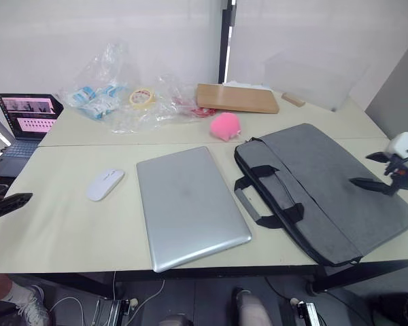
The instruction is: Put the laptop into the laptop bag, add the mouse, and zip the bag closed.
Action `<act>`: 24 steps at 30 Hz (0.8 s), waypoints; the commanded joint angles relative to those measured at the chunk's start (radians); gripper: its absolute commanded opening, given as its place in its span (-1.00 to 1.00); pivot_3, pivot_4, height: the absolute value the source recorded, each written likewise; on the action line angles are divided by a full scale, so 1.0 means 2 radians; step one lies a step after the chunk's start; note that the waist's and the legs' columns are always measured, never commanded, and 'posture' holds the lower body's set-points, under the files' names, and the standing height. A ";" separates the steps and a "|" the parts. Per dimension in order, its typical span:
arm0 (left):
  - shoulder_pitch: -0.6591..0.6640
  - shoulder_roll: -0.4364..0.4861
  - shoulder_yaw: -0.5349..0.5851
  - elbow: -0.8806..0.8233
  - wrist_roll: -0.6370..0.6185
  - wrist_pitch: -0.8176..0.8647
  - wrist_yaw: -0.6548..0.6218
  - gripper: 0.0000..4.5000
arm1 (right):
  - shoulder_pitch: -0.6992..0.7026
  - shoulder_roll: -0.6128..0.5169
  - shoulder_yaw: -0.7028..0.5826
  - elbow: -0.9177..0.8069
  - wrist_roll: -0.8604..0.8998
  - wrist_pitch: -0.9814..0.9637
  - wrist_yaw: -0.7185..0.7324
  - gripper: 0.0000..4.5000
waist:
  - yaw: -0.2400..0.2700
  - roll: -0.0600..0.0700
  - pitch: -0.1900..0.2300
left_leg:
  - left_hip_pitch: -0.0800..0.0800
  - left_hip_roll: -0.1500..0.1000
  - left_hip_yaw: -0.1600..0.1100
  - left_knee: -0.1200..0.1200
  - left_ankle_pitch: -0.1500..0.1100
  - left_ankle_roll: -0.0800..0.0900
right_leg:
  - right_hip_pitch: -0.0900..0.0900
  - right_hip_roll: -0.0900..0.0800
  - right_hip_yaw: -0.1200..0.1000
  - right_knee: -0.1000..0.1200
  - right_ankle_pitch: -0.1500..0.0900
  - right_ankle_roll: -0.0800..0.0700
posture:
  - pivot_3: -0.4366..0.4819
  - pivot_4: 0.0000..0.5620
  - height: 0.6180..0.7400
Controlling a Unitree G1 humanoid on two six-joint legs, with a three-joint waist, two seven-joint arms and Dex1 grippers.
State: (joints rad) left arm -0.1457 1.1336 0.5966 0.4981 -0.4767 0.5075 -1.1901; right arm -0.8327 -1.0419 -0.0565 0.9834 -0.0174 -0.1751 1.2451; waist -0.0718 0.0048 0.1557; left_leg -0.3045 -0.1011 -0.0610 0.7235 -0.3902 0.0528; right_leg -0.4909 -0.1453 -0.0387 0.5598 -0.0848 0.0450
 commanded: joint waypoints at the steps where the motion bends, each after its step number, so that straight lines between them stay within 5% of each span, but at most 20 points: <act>1: 0.044 -0.027 0.041 -0.113 -0.083 0.140 0.011 1.00 | 0.009 0.026 0.007 -0.100 0.017 0.051 -0.001 0.31 | 0.001 0.000 0.000 | 0.000 0.000 0.000 0.000 0.000 0.000 | 0.000 0.000 0.000 0.000 0.000 0.000 | -0.05 -0.47 1.00; 6: 0.050 -0.079 0.035 -0.258 -0.178 0.308 0.091 1.00 | 0.021 0.089 0.041 -0.250 0.015 0.141 -0.018 -0.45 | 0.003 0.000 0.000 | 0.000 0.001 0.000 0.003 0.000 0.000 | 0.000 0.001 0.000 0.001 0.000 -0.001 | -0.05 -0.47 1.00; 8: 0.032 -0.097 0.032 -0.276 -0.203 0.350 0.120 1.00 | 0.029 0.110 0.056 -0.297 0.007 0.169 -0.033 -0.61 | 0.007 0.000 0.000 | 0.000 0.001 0.000 0.003 0.000 0.000 | 0.000 0.001 0.000 0.001 0.001 -0.001 | -0.05 -0.47 1.00; 10: 0.009 -0.114 0.030 -0.283 -0.230 0.398 0.153 1.00 | 0.034 0.130 0.069 -0.336 0.005 0.203 -0.050 -0.99 | 0.012 0.000 0.000 | 0.000 0.000 0.000 0.003 0.000 -0.001 | 0.000 0.001 0.000 0.001 0.001 -0.001 | -0.05 -0.47 1.00; 15: -0.033 -0.131 -0.004 -0.276 -0.262 0.542 0.211 1.00 | 0.040 0.175 0.107 -0.396 -0.005 0.259 -0.076 -0.99 | 0.012 0.000 0.000 | 0.000 -0.001 0.000 0.003 0.000 -0.001 | 0.000 0.001 0.000 0.001 0.001 -0.001 | -0.05 -0.47 1.00; 24: -0.101 -0.148 -0.061 -0.162 -0.328 0.553 0.288 1.00 | 0.022 0.217 0.184 -0.365 -0.057 0.234 -0.103 -0.99 | 0.005 0.000 0.000 | 0.004 -0.001 0.000 0.003 0.000 -0.004 | 0.004 0.003 -0.001 0.001 0.001 -0.003 | -0.05 -0.47 1.00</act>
State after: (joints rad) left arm -0.3379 0.8170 0.4868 0.1498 -1.0855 1.6105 -0.6286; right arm -0.7590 -0.5947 0.3063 0.2388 -0.0954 0.3325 1.0581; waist -0.0612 0.0039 0.1556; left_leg -0.2925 -0.1017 -0.0618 0.7278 -0.3902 0.0439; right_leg -0.4804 -0.1392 -0.0398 0.5623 -0.0840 0.0371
